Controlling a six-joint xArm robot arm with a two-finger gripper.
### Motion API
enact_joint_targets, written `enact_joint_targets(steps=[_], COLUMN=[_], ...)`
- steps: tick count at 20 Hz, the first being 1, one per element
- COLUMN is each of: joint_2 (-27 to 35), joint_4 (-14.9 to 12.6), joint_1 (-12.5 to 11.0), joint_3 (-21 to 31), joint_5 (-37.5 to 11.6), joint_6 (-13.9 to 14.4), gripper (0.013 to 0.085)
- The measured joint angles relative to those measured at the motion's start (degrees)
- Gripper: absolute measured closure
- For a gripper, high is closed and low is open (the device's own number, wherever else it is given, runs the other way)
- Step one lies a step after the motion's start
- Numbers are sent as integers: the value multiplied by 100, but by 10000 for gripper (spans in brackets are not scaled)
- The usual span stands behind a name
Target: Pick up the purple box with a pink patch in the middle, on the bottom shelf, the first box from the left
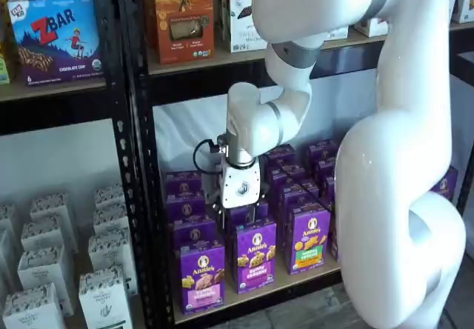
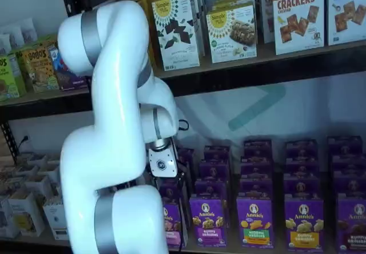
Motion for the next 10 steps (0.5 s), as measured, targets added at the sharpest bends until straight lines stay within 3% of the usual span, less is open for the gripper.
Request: enact_joint_targets(steps=[10], joint_2=[454], joint_4=[-157], joint_1=[85], joint_3=[-299], joint_5=[-214], joint_6=[227], gripper=[130])
